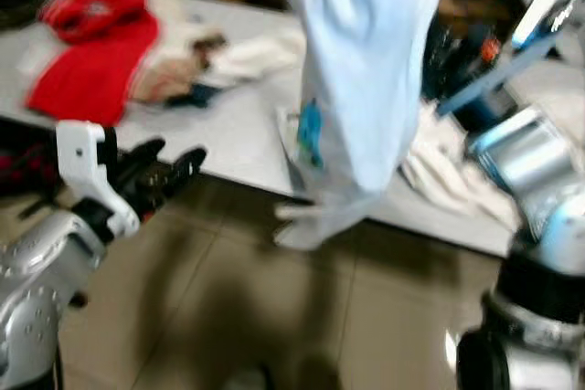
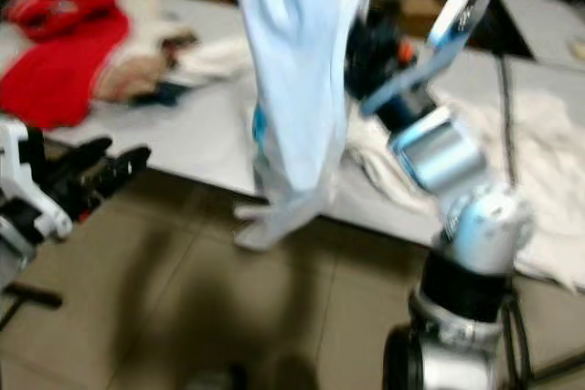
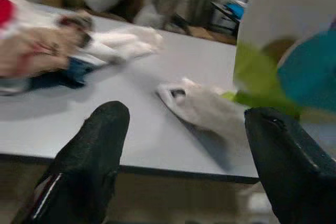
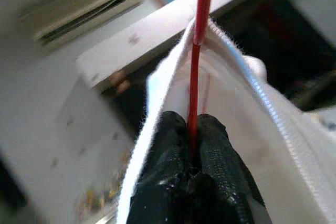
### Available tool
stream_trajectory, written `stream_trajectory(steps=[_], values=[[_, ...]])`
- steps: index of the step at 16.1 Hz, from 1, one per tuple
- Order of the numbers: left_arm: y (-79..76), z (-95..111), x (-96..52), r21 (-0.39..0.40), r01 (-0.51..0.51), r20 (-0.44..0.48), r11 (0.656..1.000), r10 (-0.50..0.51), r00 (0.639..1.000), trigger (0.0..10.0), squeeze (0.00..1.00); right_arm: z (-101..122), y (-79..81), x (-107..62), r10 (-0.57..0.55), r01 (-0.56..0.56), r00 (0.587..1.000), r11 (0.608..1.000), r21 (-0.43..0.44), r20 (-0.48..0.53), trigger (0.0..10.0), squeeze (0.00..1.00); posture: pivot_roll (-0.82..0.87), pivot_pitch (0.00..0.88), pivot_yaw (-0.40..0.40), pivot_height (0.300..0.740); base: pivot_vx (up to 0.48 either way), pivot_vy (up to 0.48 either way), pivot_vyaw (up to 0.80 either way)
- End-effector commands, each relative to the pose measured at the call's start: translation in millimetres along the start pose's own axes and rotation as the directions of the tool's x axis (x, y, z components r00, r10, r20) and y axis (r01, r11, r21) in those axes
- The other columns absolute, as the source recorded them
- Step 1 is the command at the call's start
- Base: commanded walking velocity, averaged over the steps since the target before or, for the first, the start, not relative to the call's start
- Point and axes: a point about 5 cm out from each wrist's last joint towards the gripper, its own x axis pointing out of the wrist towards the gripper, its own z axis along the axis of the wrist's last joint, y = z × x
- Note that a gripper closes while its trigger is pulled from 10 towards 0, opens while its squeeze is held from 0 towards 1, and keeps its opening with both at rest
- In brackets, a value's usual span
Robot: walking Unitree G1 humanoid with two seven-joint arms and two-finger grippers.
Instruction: Hang hanger
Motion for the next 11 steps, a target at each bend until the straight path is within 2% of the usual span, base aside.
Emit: stream_trajectory(steps=[1, 2, 3, 7, 11], values=[[-3.3, -1.9, -1.2, 0.015, -0.012, -0.005, 1.000, 0.012, 1.000, 10.0, 0.50, 12.7, 9.1, -3.6, 0.026, -0.026, 1.000, 0.998, -0.057, -0.002, 10.0, 0.00, 0.01, 0.001, -0.027, 0.740, 0.000, 0.000, 0.78], [-3.6, -2.3, -1.5, 0.017, -0.015, -0.007, 1.000, 0.015, 1.000, 10.0, 0.50, 15.1, 11.7, -3.9, 0.034, -0.034, 0.999, 0.997, -0.062, -0.007, 10.0, 0.00, 0.01, 0.004, -0.028, 0.740, 0.000, 0.000, 0.78], [-3.9, -2.2, -1.1, 0.024, -0.018, -0.007, 1.000, 0.018, 1.000, 10.0, 0.43, 18.8, 17.0, -4.1, 0.057, -0.058, 0.998, 0.995, -0.080, -0.021, 10.0, 0.00, 0.01, 0.004, -0.031, 0.740, 0.000, 0.000, 0.78], [-7.9, -0.6, 0.8, 0.030, -0.016, 0.001, 0.999, 0.016, 1.000, 10.0, 0.34, 20.8, 31.2, -7.8, 0.121, -0.128, 0.990, 0.988, -0.087, -0.078, 10.0, 0.00, 0.00, 0.003, -0.034, 0.740, 0.000, 0.000, 0.78], [-10.7, -0.9, 3.9, 0.033, -0.003, -0.002, 0.999, 0.003, 1.000, 10.0, 0.31, 17.1, 31.2, -9.0, 0.114, -0.124, 0.986, 0.988, -0.087, -0.118, 10.0, 0.00, 0.00, 0.002, -0.032, 0.740, 0.000, 0.000, 0.78]])
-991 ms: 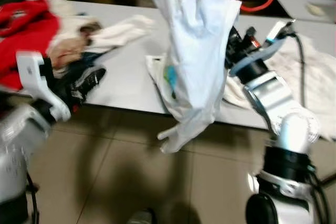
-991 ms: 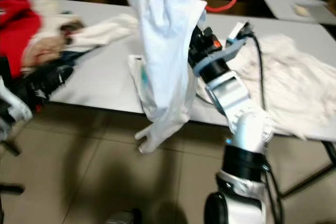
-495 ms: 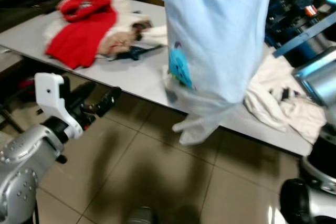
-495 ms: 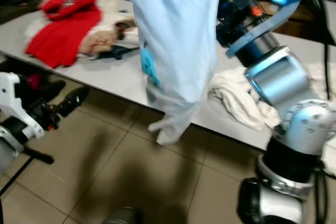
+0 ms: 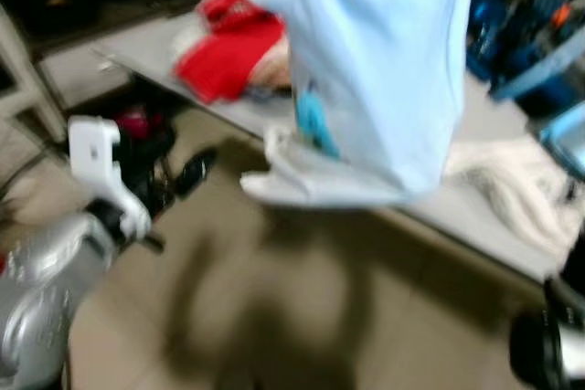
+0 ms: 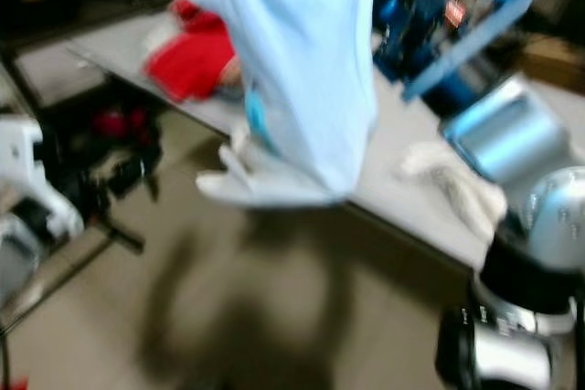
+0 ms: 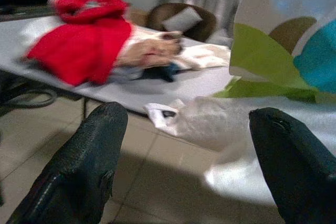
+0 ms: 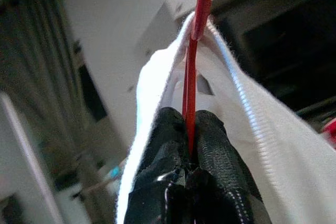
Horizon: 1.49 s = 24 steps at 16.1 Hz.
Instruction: Hang hanger
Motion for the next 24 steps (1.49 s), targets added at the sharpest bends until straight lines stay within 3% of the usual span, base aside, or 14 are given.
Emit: stream_trajectory(steps=[1, 4, 7, 8, 9, 11, 12, 15, 18, 20, 21, 24], values=[[-2.1, -0.5, 2.0, 0.008, 0.003, -0.004, 1.000, -0.003, 1.000, 10.0, 0.30, -1.6, 2.6, 0.1, -0.010, 0.010, 1.000, 1.000, -0.015, -0.011, 10.0, 0.00, 0.00, 0.002, -0.029, 0.740, 0.000, 0.000, 0.79], [0.8, -8.9, 4.2, 0.078, -0.028, -0.059, 0.997, 0.033, 0.998, 10.0, 0.27, -39.0, -16.6, -1.2, -0.154, 0.128, 0.974, 0.979, -0.159, -0.165, 10.0, 0.00, -0.01, 0.023, -0.022, 0.740, 0.000, 0.000, 0.79], [7.7, -16.6, 0.8, 0.116, -0.081, -0.109, 0.990, 0.093, 0.990, 10.0, 0.27, -87.2, -43.2, -12.1, -0.292, 0.214, 0.898, 0.943, -0.253, -0.329, 10.0, 0.00, -0.02, 0.080, -0.008, 0.740, 0.000, 0.000, 0.80], [7.6, -19.0, -2.3, 0.120, -0.084, -0.126, 0.989, 0.099, 0.987, 10.0, 0.27, -98.4, -47.3, -17.3, -0.320, 0.226, 0.876, 0.933, -0.280, -0.361, 10.0, 0.00, -0.01, 0.092, -0.008, 0.740, 0.000, 0.000, 0.80], [5.1, -22.7, -6.0, 0.121, -0.076, -0.148, 0.990, 0.094, 0.984, 10.0, 0.28, -112.3, -57.3, -25.3, -0.389, 0.248, 0.838, 0.896, -0.368, -0.382, 10.0, 0.00, 0.00, 0.097, -0.010, 0.740, 0.000, 0.000, 0.80], [1.4, -28.9, -10.3, 0.154, -0.040, -0.191, 0.987, 0.070, 0.979, 10.0, 0.26, -132.5, -75.4, -39.6, -0.464, 0.292, 0.786, 0.861, -0.416, -0.408, 10.0, 0.00, 0.01, 0.085, -0.019, 0.740, 0.000, 0.000, 0.80], [2.5, -32.0, -9.2, 0.164, -0.040, -0.197, 0.986, 0.072, 0.978, 10.0, 0.18, -138.8, -81.8, -44.9, -0.476, 0.299, 0.769, 0.858, -0.418, -0.427, 10.0, 0.00, 0.00, 0.067, -0.027, 0.740, 0.000, 0.000, 0.80], [10.2, -32.2, 15.9, 0.170, -0.049, -0.148, 0.984, 0.075, 0.986, 10.0, 0.16, -131.3, -100.6, -39.5, -0.495, 0.331, 0.793, 0.839, -0.431, -0.355, 10.0, 0.00, -0.06, 0.060, -0.044, 0.740, 0.000, 0.000, 0.80], [9.3, -35.3, 28.4, 0.222, -0.033, -0.145, 0.974, 0.066, 0.987, 10.0, 0.15, -131.4, -109.6, -38.8, -0.493, 0.336, 0.804, 0.838, -0.431, -0.331, 10.0, 0.00, -0.03, 0.030, -0.085, 0.740, 0.000, 0.000, 0.80], [8.5, -33.7, 17.5, 0.258, -0.046, -0.136, 0.965, 0.083, 0.987, 10.0, 0.14, -139.0, -110.6, -46.3, -0.486, 0.340, 0.801, 0.850, -0.402, -0.349, 10.0, 0.00, 0.00, 0.000, -0.121, 0.740, 0.000, 0.000, 0.80], [8.2, -37.2, 10.1, 0.257, -0.045, -0.135, 0.965, 0.082, 0.987, 10.0, 0.08, -140.7, -113.0, -51.3, -0.488, 0.348, 0.799, 0.851, -0.393, -0.351, 10.0, 0.00, 0.02, 0.000, -0.153, 0.740, 0.000, 0.000, 0.80], [13.3, -51.1, 5.1, 0.234, -0.087, -0.157, 0.968, 0.126, 0.979, 10.0, 0.07, -145.6, -122.3, -55.7, -0.540, 0.381, 0.767, 0.818, -0.432, -0.345, 10.0, 0.00, -0.01, 0.000, -0.090, 0.740, 0.000, 0.000, 0.80]])
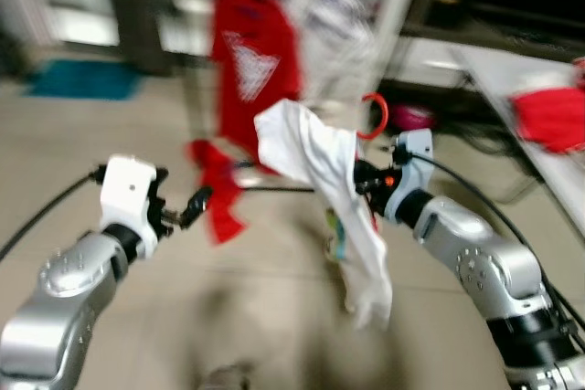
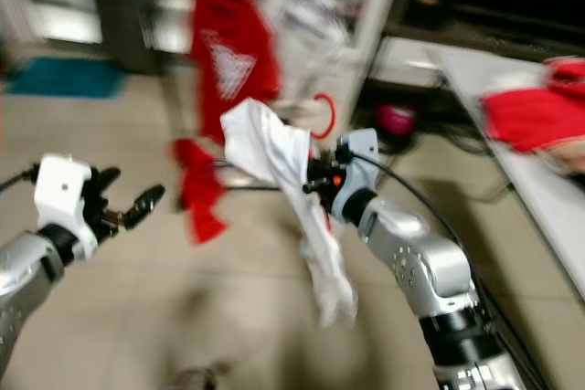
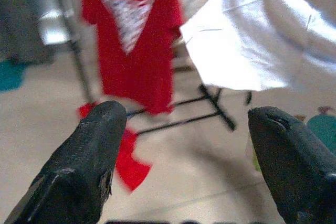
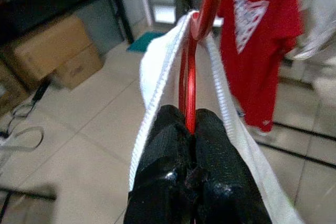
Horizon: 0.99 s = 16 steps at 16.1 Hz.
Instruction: Hang hanger
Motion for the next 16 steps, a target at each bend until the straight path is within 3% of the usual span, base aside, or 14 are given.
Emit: stream_trajectory(steps=[1, 2, 3, 4, 5, 6, 9, 10, 13, 14, 15, 16], values=[[-8.1, 1.4, 7.0, 0.029, 0.029, 0.003, 0.999, -0.029, 1.000, 10.0, 0.00, 7.3, -1.4, -3.3, -0.001, 0.001, 1.000, 1.000, -0.017, 0.027, 10.0, 0.00, -0.01, 0.000, -0.096, 0.740, 0.000, 0.000, 0.00], [-9.9, 1.7, 9.2, 0.023, 0.044, 0.009, 0.999, -0.045, 0.999, 10.0, 0.00, 6.8, -0.2, -4.2, 0.013, -0.013, 1.000, 1.000, -0.017, 0.023, 10.0, 0.00, -0.01, 0.000, -0.096, 0.740, 0.000, 0.000, 0.00], [-5.2, -0.5, 11.7, -0.033, 0.027, 0.025, 0.999, -0.026, 0.999, 10.0, 0.00, 4.9, 1.1, -5.4, 0.026, -0.026, 0.999, 1.000, -0.012, 0.022, 10.0, 0.00, -0.04, 0.000, -0.077, 0.740, 0.000, 0.000, 0.00], [-2.7, -4.1, 14.3, -0.071, 0.013, 0.021, 0.997, -0.011, 1.000, 10.0, 0.96, 4.1, -0.2, -5.9, 0.019, -0.019, 1.000, 1.000, 0.001, 0.020, 10.0, 0.00, -0.05, 0.000, -0.063, 0.740, 0.000, 0.000, 0.00], [-9.5, -1.5, 18.3, -0.089, 0.058, 0.040, 0.994, -0.054, 0.998, 10.0, 1.00, 7.8, 1.5, -6.1, 0.036, -0.036, 0.999, 0.999, 0.009, 0.027, 10.0, 0.00, -0.06, 0.000, -0.059, 0.740, 0.000, 0.000, 0.00], [-19.2, 3.1, 23.1, -0.078, 0.132, 0.058, 0.988, -0.128, 0.990, 10.0, 1.00, 13.9, 5.6, -6.4, 0.075, -0.077, 0.996, 0.996, 0.034, 0.045, 10.0, 0.00, -0.06, 0.000, -0.066, 0.740, 0.000, 0.000, 0.00], [-23.1, 8.5, 32.1, -0.052, 0.169, 0.075, 0.984, -0.165, 0.983, 10.0, 1.00, 20.8, 17.6, -7.8, 0.176, -0.178, 0.983, 0.983, 0.053, 0.048, 10.0, 0.00, -0.07, 0.000, -0.067, 0.740, 0.000, 0.000, 0.00], [-18.5, 9.9, 32.8, -0.057, 0.153, 0.082, 0.987, -0.148, 0.986, 10.0, 1.00, 23.0, 20.4, -8.8, 0.200, -0.202, 0.979, 0.978, 0.057, 0.041, 10.0, 0.00, -0.07, 0.000, -0.067, 0.740, 0.000, 0.000, 0.00], [20.3, 3.0, 31.0, -0.127, 0.022, 0.092, 0.992, -0.011, 0.996, 10.0, 1.00, 35.2, 24.8, -19.5, 0.321, -0.322, 0.947, 0.942, 0.098, 0.029, 10.0, 0.00, -0.07, 0.002, -0.089, 0.740, 0.000, 0.000, 0.00], [23.1, 3.1, 31.7, -0.140, 0.019, 0.099, 0.990, -0.005, 0.995, 10.0, 1.00, 36.3, 25.8, -20.8, 0.342, -0.343, 0.939, 0.934, 0.102, 0.028, 10.0, 0.00, -0.07, 0.002, -0.089, 0.740, 0.000, 0.000, 0.00], [26.8, 4.0, 33.5, -0.198, 0.047, 0.118, 0.979, -0.023, 0.993, 10.0, 0.00, 38.3, 29.0, -26.4, 0.409, -0.409, 0.912, 0.907, 0.104, 0.019, 10.0, 0.00, -0.07, 0.000, -0.090, 0.740, 0.000, 0.000, 0.00], [25.9, 4.1, 33.5, -0.219, 0.076, 0.123, 0.973, -0.050, 0.991, 10.0, 0.00, 38.9, 30.2, -28.9, 0.433, -0.432, 0.901, 0.896, 0.102, 0.013, 10.0, 0.00, -0.07, 0.000, -0.090, 0.740, 0.000, 0.000, 0.00]])
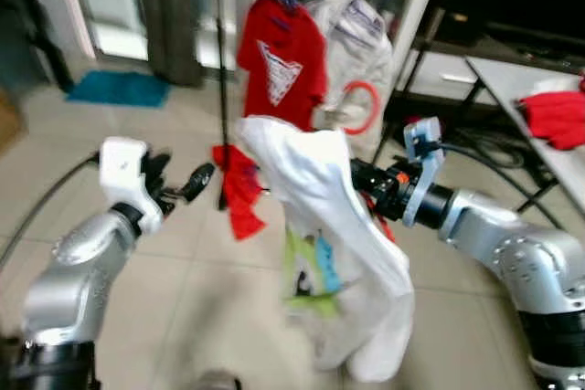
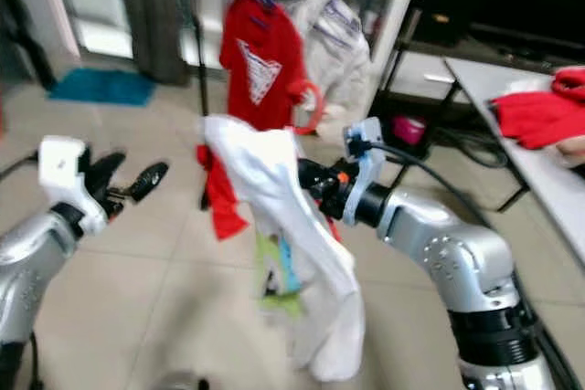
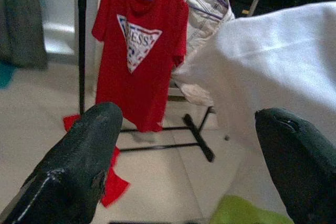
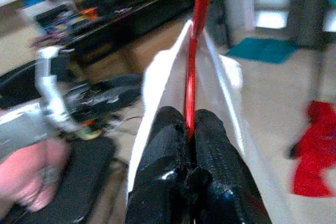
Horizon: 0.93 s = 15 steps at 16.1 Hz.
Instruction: Hang hanger
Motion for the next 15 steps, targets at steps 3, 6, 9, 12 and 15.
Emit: stream_trajectory(steps=[3, 6, 9, 12, 15], values=[[-13.4, -3.0, 4.8, -0.094, 0.140, 0.006, 0.986, -0.140, 0.990, 10.0, 0.00, 8.3, 10.1, -6.8, 0.103, -0.103, 0.995, 0.995, 0.005, -0.010, 10.0, 0.00, -0.07, 0.000, -0.091, 0.740, 0.000, 0.000, 0.00], [-17.5, -8.1, 9.5, -0.185, 0.216, 0.027, 0.959, -0.215, 0.976, 10.0, 0.00, 12.1, 16.4, -11.0, 0.169, -0.169, 0.986, 0.985, 0.024, 0.000, 10.0, 0.00, -0.08, 0.000, -0.092, 0.740, 0.000, 0.000, 0.00], [-13.6, -16.0, 14.6, -0.271, 0.203, 0.015, 0.941, -0.207, 0.978, 10.0, 0.00, 13.0, 21.9, -13.1, 0.213, -0.213, 0.977, 0.977, 0.030, -0.003, 10.0, 0.00, -0.08, 0.000, -0.090, 0.740, 0.000, 0.000, 0.00], [-9.1, -19.0, 16.5, -0.339, 0.170, 0.023, 0.925, -0.173, 0.985, 10.0, 0.00, 14.0, 24.2, -14.7, 0.229, -0.229, 0.973, 0.973, 0.031, -0.006, 10.0, 0.00, -0.09, 0.000, -0.092, 0.740, 0.000, 0.000, 0.00], [-10.7, -24.8, 17.2, -0.379, 0.181, 0.016, 0.908, -0.189, 0.982, 10.0, 0.00, 15.8, 26.3, -15.4, 0.242, -0.242, 0.970, 0.970, 0.028, -0.006, 10.0, 0.00, -0.09, 0.000, -0.093, 0.740, 0.000, 0.000, 0.00]])
